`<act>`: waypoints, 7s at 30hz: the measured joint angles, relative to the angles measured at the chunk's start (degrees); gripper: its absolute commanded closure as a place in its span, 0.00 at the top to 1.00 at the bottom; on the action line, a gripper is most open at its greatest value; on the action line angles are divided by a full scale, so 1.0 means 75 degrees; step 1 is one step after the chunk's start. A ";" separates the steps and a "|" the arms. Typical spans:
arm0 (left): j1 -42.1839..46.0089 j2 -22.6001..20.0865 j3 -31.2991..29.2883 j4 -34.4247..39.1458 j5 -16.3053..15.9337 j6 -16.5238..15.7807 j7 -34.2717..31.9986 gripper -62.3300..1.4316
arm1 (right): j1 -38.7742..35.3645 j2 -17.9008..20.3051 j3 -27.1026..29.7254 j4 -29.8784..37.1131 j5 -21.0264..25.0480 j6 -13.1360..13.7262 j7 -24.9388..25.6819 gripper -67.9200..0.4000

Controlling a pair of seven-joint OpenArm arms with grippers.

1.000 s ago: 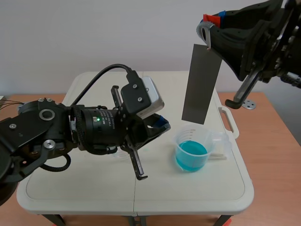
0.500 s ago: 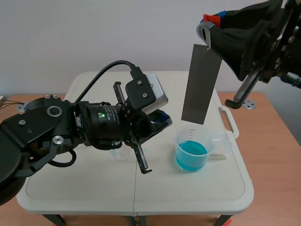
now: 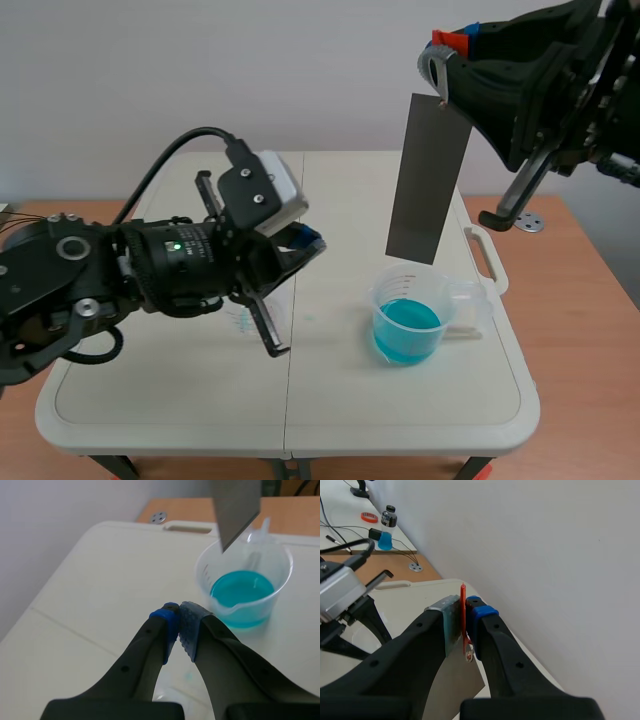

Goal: Hold the metal plate by the orange handle, dip it into the blue solution, take it out and point at it, then put the plate back in the beaker on the left.
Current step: 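Raise the plate and point at it, then put the plate into the left beaker, then return to the home posture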

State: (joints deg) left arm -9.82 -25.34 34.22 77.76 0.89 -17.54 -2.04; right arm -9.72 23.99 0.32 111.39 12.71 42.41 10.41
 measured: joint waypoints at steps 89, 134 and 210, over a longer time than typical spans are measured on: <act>0.7210 -0.0280 -0.4144 -0.2320 -0.1524 0.1533 0.0128 0.05 | 0.4214 -0.2031 -0.4211 -0.3931 0.0187 -0.0280 -0.1577 0.02; 0.7192 -0.0388 -0.4144 -0.2320 -0.1521 0.1530 -0.0105 0.05 | 0.4232 -0.2244 -0.4610 -0.6117 0.0000 -0.0286 -0.0813 0.02; 0.7195 -0.0854 -0.4144 -0.2320 -0.0638 0.1533 -0.0003 1.00 | 0.4185 -0.2203 -0.4607 -0.6781 0.1119 -0.1364 -0.0216 0.98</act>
State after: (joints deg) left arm 44.14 -31.75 3.14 60.36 -3.90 -6.04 -2.07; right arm 21.67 7.46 -34.24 60.53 21.10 32.18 8.80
